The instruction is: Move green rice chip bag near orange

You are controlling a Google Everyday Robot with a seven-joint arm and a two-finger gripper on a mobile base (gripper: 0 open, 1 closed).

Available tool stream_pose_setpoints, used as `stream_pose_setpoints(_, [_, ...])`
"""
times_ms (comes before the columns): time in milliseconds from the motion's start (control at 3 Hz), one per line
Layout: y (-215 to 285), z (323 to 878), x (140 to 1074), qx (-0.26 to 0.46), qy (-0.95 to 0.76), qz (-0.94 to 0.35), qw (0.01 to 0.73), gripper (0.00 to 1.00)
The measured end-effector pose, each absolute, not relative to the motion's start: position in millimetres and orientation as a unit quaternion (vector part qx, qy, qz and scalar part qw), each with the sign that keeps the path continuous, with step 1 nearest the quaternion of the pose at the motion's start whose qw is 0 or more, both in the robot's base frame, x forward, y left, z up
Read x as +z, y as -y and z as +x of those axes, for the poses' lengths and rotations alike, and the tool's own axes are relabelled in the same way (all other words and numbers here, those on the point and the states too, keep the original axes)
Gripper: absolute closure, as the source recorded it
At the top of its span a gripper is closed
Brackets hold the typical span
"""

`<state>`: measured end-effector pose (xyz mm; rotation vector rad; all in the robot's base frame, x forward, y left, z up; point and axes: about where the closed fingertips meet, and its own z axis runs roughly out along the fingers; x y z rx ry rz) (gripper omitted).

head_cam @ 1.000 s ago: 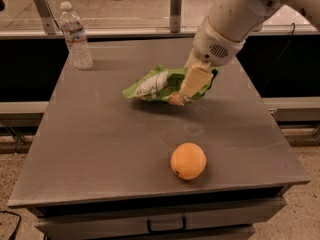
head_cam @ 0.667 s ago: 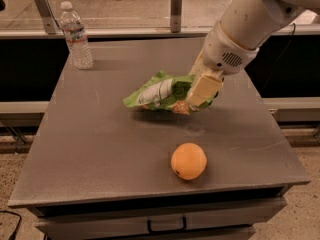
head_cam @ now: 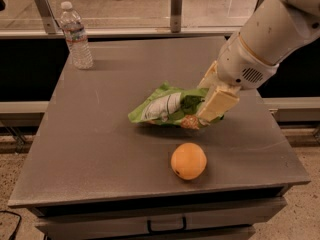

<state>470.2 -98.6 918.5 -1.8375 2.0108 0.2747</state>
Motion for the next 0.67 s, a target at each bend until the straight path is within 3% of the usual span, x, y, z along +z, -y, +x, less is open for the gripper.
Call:
stream_pose_setpoints(333, [108.5,462.4,911.6,0.099,-0.722,-0.657,0.196,0.82])
stream_pose_setpoints(667, [119.7,456.3,903.4,0.106,-0.724,-0.653,0.194,0.51])
